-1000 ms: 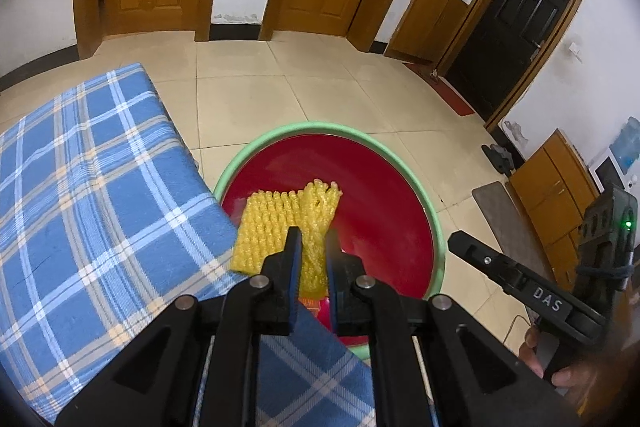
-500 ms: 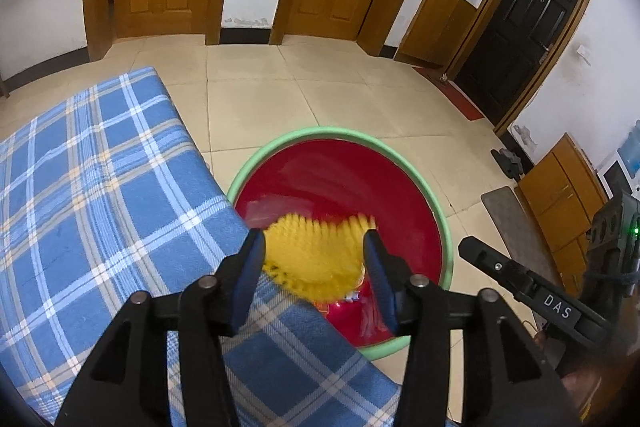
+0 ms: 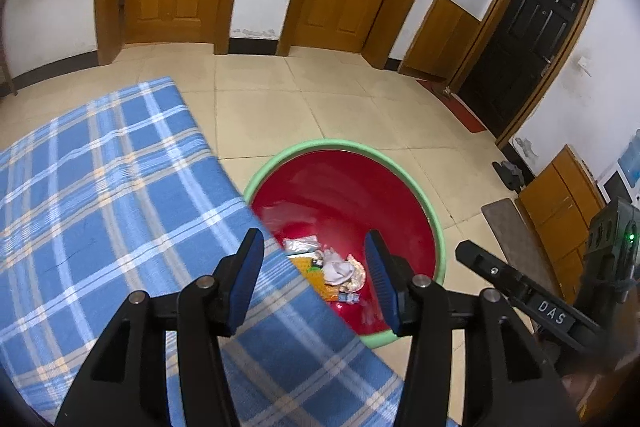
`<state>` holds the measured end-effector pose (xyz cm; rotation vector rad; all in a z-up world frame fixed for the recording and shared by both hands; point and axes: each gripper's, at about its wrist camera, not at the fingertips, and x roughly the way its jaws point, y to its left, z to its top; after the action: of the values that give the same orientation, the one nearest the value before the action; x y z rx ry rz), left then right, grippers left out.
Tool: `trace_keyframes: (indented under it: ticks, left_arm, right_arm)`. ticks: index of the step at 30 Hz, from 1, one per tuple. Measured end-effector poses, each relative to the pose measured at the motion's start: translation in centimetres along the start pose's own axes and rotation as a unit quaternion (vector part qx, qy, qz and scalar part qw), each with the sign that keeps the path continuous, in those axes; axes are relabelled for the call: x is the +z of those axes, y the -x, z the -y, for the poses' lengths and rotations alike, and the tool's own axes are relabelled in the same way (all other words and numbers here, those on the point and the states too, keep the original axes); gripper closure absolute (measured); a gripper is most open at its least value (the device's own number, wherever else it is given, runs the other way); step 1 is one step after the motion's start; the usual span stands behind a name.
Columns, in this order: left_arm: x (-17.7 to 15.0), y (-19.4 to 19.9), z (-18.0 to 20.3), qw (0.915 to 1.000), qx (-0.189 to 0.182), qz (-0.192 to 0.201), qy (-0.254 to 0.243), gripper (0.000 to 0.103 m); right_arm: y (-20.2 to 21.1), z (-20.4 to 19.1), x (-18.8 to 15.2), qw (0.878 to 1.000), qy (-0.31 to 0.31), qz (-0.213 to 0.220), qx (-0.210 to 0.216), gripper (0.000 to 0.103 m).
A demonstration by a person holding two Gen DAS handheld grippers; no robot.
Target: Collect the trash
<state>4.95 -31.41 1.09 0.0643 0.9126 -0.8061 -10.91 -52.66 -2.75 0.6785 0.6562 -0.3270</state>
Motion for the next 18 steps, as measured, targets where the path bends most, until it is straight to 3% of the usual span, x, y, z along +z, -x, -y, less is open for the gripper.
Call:
trace_keyframes:
  ticks: [8,18]
  left_arm:
    - [-1.6,3.8,-2.2,0.9978,0.057,0.023,0.023,0.035]
    - [-4.3,8.9,-6.2,0.9866,0.137,0.056,0.068,0.026]
  right_arm:
    - [1.2,-3.2,-0.8,0.999,0.041,0.002,0.023,0.037]
    - [2.1,-7.9,-2.7,0.994,0.093,-0.005,0.051,0.021]
